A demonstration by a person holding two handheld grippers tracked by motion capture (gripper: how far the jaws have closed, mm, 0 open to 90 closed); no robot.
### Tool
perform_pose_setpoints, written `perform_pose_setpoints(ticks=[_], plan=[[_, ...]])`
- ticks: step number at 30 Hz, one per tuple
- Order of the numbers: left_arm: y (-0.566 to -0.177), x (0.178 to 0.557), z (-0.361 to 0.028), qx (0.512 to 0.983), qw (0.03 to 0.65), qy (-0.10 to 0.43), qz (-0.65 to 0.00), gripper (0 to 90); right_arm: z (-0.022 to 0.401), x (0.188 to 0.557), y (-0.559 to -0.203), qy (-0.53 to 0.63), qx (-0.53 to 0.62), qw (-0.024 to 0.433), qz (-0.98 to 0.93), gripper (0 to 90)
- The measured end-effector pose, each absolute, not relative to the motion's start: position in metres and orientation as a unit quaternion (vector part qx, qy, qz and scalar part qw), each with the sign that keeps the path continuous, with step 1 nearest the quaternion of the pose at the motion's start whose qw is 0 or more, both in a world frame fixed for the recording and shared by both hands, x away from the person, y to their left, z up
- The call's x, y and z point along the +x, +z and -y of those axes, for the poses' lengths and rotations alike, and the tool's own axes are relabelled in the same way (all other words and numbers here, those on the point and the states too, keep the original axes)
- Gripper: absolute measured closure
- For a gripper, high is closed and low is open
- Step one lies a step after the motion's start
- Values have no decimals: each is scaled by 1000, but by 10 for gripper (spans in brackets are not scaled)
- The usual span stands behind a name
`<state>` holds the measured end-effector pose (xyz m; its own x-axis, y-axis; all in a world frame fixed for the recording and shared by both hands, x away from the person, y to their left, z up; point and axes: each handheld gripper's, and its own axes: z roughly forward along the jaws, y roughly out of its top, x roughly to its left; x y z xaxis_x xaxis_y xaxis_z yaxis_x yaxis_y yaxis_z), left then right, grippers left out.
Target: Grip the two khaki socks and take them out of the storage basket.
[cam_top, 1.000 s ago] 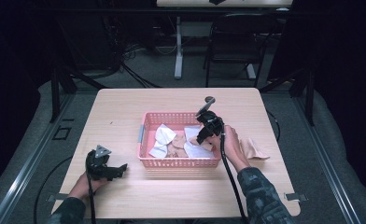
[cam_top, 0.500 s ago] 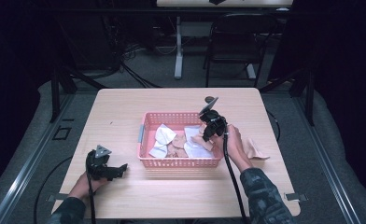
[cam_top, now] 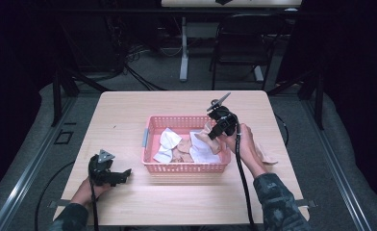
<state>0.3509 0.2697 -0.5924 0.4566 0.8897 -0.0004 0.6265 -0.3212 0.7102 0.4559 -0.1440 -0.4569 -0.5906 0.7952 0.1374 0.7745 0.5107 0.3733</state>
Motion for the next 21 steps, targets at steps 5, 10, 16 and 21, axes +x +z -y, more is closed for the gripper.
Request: perform_pose_setpoints(ticks=[5, 10, 16, 21], plan=[[-592, 351, -270, 788, 328, 200, -480, 0, 143, 452, -445, 205, 444, 30, -872, 852], [-592, 351, -270, 788, 328, 200, -481, 0, 142, 449, -436, 206, 433, 35, -877, 851], [-592, 351, -270, 788, 328, 200, -480, 0, 143, 446, -431, 215, 437, 34, -873, 852], [-592, 351, -270, 788, 328, 200, -481, 0, 148, 445, -424, 222, 430, 34, -874, 852]])
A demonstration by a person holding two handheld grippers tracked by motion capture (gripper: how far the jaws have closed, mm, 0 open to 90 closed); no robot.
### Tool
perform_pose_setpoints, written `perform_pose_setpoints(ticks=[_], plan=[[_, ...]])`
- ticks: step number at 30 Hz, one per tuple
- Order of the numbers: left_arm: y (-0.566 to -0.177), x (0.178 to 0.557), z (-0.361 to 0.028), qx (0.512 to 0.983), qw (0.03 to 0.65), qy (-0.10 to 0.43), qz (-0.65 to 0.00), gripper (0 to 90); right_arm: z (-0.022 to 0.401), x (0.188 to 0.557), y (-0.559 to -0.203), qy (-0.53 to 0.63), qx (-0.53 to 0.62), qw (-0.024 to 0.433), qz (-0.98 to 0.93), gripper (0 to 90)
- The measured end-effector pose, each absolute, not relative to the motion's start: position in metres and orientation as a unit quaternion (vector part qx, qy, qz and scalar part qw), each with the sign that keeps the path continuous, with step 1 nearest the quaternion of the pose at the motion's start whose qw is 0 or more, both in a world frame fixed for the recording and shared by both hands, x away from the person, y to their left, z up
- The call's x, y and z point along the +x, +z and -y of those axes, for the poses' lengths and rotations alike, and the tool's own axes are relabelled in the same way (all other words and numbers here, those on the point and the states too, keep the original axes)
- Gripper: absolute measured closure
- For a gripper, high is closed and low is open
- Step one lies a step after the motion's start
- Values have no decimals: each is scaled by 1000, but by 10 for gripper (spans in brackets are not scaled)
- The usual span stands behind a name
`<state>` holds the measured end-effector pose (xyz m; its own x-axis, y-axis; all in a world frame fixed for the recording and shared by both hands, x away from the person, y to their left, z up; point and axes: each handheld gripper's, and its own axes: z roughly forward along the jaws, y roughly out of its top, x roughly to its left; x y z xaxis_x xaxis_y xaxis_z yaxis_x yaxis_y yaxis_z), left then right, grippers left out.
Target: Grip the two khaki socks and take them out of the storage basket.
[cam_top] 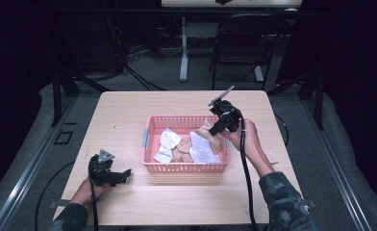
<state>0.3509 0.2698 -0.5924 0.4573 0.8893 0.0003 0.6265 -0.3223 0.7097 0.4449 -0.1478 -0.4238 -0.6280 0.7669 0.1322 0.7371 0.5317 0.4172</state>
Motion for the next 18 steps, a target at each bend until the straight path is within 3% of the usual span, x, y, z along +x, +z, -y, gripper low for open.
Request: perform_pose_setpoints(ticks=[18], plan=[[-592, 351, -270, 788, 329, 200, -481, 0, 209, 423, -387, 252, 454, 81, -851, 849]])
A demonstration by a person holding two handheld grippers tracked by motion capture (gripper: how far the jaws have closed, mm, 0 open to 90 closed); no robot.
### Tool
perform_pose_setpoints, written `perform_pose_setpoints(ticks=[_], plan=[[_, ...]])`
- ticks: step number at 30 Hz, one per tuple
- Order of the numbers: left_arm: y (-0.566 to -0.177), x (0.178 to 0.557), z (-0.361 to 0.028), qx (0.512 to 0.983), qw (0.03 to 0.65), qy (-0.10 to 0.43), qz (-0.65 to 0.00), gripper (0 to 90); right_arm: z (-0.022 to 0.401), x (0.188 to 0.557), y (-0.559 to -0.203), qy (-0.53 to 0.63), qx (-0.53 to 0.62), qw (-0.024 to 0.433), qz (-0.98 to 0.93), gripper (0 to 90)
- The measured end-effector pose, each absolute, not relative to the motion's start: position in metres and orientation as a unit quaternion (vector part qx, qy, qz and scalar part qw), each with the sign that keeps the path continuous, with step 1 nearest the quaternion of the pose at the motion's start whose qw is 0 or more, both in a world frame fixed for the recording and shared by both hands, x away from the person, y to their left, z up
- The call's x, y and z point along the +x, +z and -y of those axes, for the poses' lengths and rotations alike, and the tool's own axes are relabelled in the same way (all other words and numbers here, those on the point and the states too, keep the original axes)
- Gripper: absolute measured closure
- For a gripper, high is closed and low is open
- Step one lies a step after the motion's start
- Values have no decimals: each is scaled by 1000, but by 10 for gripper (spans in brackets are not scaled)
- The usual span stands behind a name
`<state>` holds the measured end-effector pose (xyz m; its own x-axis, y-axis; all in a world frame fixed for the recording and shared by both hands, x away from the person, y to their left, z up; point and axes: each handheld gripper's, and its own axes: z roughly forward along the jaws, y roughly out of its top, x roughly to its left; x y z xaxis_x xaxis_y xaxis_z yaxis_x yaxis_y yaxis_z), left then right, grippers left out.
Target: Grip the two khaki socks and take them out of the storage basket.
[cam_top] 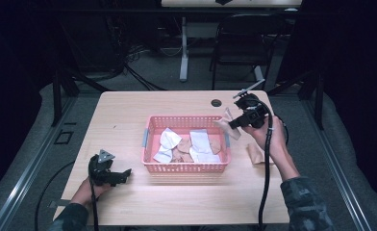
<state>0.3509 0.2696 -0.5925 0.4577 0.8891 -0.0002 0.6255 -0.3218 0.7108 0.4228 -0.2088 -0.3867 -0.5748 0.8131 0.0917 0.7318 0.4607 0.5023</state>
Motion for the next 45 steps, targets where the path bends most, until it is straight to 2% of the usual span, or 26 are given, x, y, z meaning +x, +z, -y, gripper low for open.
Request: perform_pose_setpoints(ticks=[16, 27, 32, 37, 41, 45], plan=[[-592, 351, -269, 788, 329, 200, -481, 0, 276, 416, -423, 223, 522, 85, -818, 848], [-592, 351, -269, 788, 329, 200, -481, 0, 286, 425, -463, 209, 550, 53, -806, 845], [-593, 351, -269, 788, 329, 200, -481, 0, 284, 435, -492, 209, 566, 15, -797, 844], [-593, 351, -269, 788, 329, 200, -481, 0, 277, 440, -510, 181, 567, 18, -804, 824], [-592, 351, -269, 788, 329, 200, -481, 0, 278, 439, -509, 179, 567, 25, -803, 640], [-593, 351, -269, 788, 329, 200, -481, 0, 282, 434, -499, 195, 573, 34, -796, 401]])
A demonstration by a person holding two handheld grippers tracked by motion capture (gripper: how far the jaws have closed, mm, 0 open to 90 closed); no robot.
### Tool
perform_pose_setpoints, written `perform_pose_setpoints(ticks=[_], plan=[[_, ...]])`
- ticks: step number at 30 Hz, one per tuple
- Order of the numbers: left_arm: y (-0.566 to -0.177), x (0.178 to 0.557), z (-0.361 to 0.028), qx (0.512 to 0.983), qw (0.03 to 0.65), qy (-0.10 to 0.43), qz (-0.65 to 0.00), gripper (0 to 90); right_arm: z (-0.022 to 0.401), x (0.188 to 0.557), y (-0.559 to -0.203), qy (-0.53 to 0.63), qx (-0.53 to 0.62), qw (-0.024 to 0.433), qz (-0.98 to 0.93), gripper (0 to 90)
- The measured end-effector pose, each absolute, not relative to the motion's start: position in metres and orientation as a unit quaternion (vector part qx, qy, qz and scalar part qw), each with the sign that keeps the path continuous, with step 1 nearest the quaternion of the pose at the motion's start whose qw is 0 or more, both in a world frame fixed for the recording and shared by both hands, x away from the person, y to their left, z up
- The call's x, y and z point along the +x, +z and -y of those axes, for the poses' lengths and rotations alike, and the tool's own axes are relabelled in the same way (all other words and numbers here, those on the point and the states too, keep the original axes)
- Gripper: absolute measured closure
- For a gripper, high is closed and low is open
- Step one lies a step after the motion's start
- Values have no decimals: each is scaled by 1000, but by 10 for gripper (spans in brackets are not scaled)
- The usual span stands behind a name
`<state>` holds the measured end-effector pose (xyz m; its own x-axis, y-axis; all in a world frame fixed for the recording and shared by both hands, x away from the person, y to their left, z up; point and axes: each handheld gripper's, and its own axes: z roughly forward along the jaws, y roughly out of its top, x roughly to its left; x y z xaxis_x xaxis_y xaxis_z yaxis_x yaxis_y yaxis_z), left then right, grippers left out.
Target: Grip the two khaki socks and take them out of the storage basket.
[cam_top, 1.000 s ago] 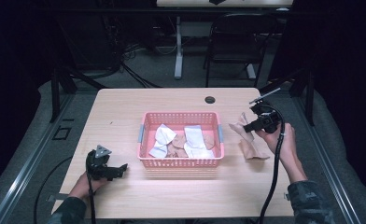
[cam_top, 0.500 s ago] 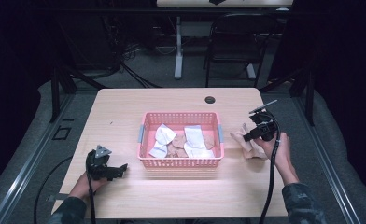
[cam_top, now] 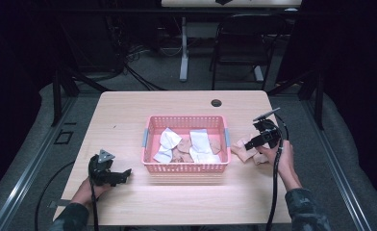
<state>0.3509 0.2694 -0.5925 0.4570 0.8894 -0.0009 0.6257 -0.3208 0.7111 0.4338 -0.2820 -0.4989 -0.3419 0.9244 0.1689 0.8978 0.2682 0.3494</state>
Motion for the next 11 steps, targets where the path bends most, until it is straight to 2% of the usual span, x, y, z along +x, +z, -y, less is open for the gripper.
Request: perform_pose_setpoints(ticks=[5, 11], plan=[[-593, 351, -269, 788, 329, 200, -481, 0, 289, 420, -479, 228, 559, 37, -796, 158], [-592, 351, -269, 788, 329, 200, -481, 0, 298, 400, -464, 248, 544, 49, -800, 67]])
